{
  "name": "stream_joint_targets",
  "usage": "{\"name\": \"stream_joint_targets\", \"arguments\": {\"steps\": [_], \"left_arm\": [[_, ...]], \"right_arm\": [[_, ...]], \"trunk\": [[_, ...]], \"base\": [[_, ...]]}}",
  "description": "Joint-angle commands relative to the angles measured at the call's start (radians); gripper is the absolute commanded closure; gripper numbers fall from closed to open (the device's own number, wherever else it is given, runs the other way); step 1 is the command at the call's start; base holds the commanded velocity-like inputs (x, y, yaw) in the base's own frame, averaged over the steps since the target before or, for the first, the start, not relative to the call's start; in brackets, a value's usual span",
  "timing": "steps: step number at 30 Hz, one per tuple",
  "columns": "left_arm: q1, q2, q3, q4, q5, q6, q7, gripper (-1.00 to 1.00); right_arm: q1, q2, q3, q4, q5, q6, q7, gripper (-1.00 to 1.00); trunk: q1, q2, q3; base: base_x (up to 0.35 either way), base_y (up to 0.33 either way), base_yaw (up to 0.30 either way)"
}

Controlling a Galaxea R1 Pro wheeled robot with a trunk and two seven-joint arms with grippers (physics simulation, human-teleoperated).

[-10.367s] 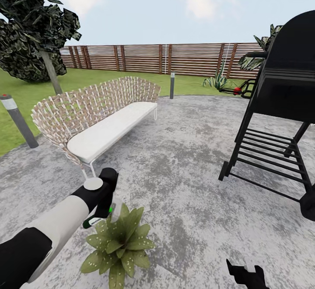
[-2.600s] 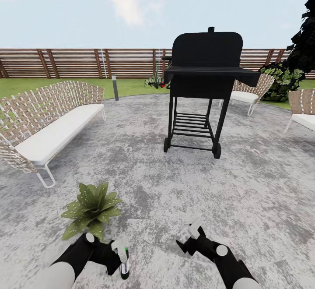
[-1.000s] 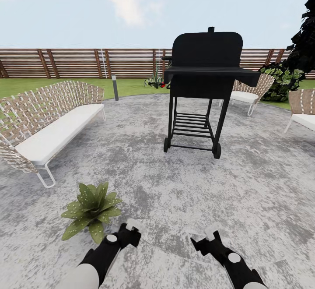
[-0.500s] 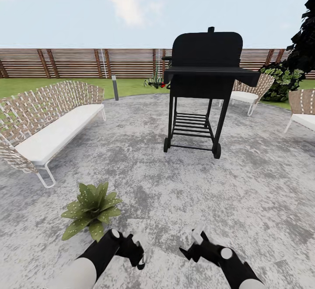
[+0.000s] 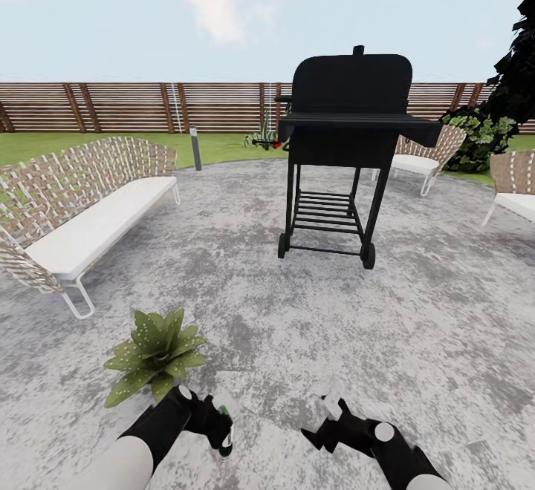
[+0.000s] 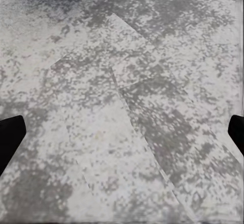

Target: Pick up the pesticide atomizer in the garden and spray insectifuge to fully cover both potted plants in the garden.

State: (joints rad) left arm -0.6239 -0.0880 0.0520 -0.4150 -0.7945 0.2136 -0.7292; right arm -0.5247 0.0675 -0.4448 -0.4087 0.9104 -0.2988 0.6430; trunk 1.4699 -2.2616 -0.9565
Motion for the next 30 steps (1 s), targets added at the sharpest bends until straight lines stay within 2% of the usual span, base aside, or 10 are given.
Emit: {"name": "stream_joint_targets", "arguments": {"steps": [1,7,11,12,15,20,22,27,28,30], "left_arm": [[0.001,-0.003,0.011,0.002,0.004,0.004,-0.001,1.00],[0.007,-0.009,0.044,0.036,0.036,-0.029,0.033,1.00],[0.008,-0.029,0.067,0.058,0.059,-0.052,0.055,1.00],[0.009,-0.040,0.305,0.253,0.247,-0.365,0.761,1.00],[0.009,-0.042,0.307,0.253,0.318,-0.370,0.854,1.00],[0.009,-0.046,0.308,0.251,0.342,-0.370,0.864,1.00],[0.009,-0.047,0.306,0.252,0.347,-0.371,0.862,1.00],[0.009,-0.046,0.289,0.252,0.326,-0.366,0.846,1.00],[0.009,-0.046,0.279,0.252,0.315,-0.364,0.842,1.00],[0.008,-0.045,0.229,0.252,0.276,-0.354,0.818,1.00]], "right_arm": [[0.000,-0.005,-0.014,0.002,0.004,-0.006,0.003,-1.00],[0.003,-0.039,-0.048,0.011,-0.029,-0.009,-0.028,-1.00],[0.003,-0.061,-0.071,0.015,-0.051,-0.009,-0.051,-1.00],[0.003,-0.068,-0.314,0.033,-0.078,-0.009,-0.299,-1.00],[0.003,-0.065,-0.317,0.036,-0.089,-0.008,-0.470,-1.00],[0.003,-0.070,-0.317,0.065,-0.195,-0.007,-0.685,-1.00],[0.003,-0.075,-0.316,0.078,-0.210,-0.008,-0.716,-1.00],[0.003,-0.077,-0.310,0.085,-0.210,-0.008,-0.708,-1.00],[0.003,-0.080,-0.310,0.085,-0.209,-0.008,-0.683,-1.00],[0.003,-0.106,-0.310,0.084,-0.208,-0.008,-0.565,-1.00]], "trunk": [[0.000,0.000,-0.001],[0.000,0.000,-0.001],[0.000,0.000,-0.001],[0.000,0.000,-0.001],[0.000,0.000,-0.001],[0.000,0.000,-0.001],[0.000,0.000,-0.001],[0.000,0.000,-0.001],[0.000,0.000,-0.001],[0.000,0.000,-0.001]], "base": [[0.000,0.000,0.000],[0.000,0.000,0.000],[0.000,0.000,0.000],[0.000,0.000,0.000],[0.000,0.000,0.000],[0.000,0.000,0.000],[0.000,0.000,0.000],[0.000,0.000,0.000],[0.000,0.000,0.000],[0.000,0.000,0.000]]}}
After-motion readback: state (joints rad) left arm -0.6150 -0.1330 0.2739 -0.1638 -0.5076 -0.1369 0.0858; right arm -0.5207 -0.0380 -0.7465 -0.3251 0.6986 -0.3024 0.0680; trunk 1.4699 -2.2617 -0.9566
